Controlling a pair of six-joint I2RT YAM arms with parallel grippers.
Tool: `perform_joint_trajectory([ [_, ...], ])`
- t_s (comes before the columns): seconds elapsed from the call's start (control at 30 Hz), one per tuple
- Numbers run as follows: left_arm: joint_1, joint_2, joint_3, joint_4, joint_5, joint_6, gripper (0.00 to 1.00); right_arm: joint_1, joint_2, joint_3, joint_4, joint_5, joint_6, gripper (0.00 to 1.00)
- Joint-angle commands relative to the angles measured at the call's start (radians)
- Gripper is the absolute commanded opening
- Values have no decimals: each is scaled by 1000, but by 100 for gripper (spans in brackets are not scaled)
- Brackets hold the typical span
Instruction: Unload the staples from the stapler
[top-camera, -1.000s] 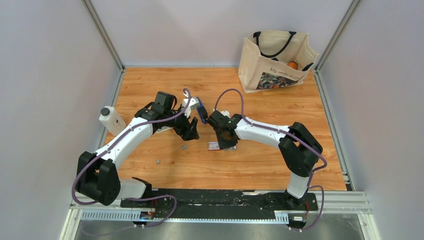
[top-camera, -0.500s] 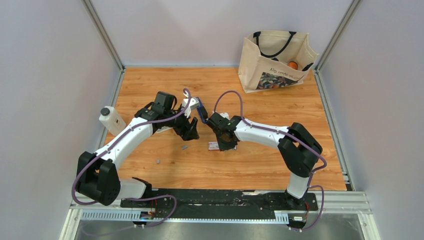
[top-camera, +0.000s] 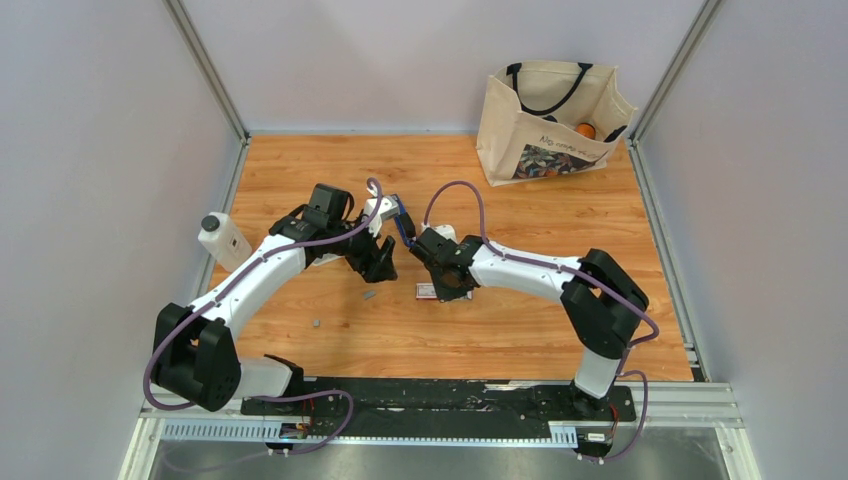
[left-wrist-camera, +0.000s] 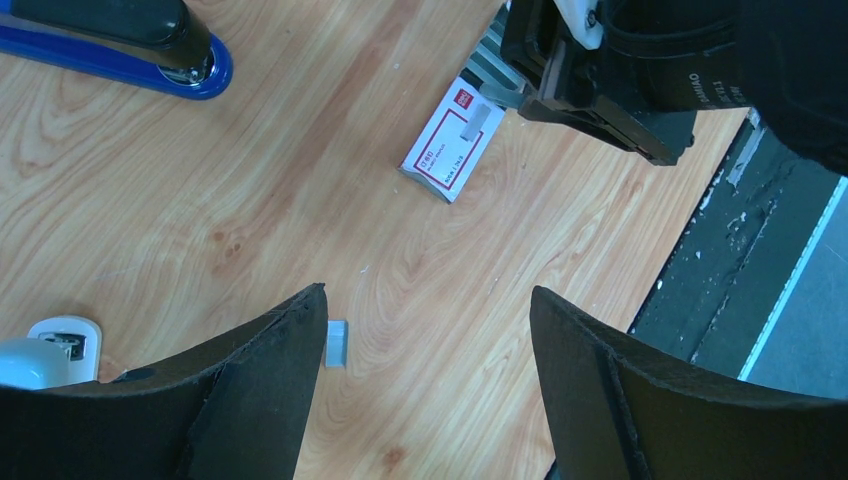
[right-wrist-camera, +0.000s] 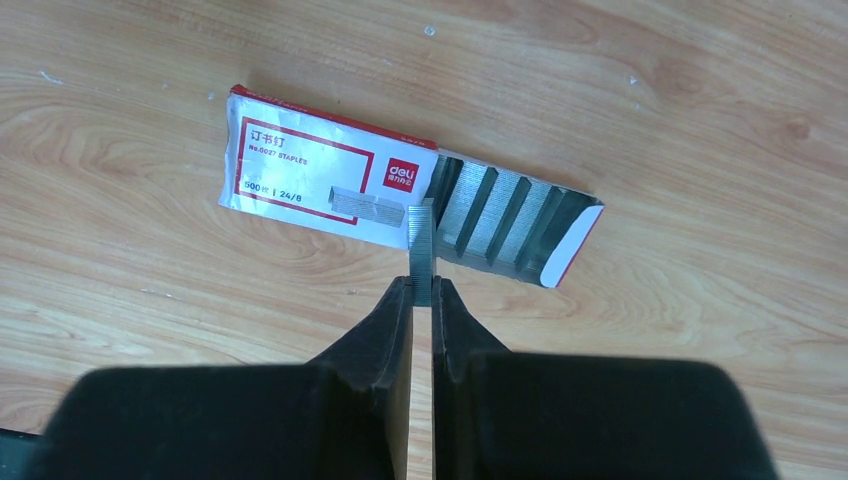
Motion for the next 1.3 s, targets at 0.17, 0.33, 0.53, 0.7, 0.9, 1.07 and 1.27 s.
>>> perform_joint_trajectory([
  [0.17,-5,-39,7,-1,6,21,82,64,-58,40,-46,158,-53,5],
  [0.33,-5,-43,7,-4,8,21,82,70,-41,49,-80,173,-50,5],
  [0.53,-5,-51,8,-6,3,24,82,75,-20,58,-109,182,-44,6],
  [0.7,-5,-53,8,-9,3,24,82,75,-20,86,-146,213,-47,6],
  [0.9,-5,-54,10,-12,3,24,82,70,-42,101,-215,316,-61,6],
  [1.07,-5,-53,8,-15,2,29,82,-19,-88,28,-229,360,-47,6],
  [1.27,-5,-54,15,-21,0,27,82,-103,-47,-21,-224,452,-55,6],
])
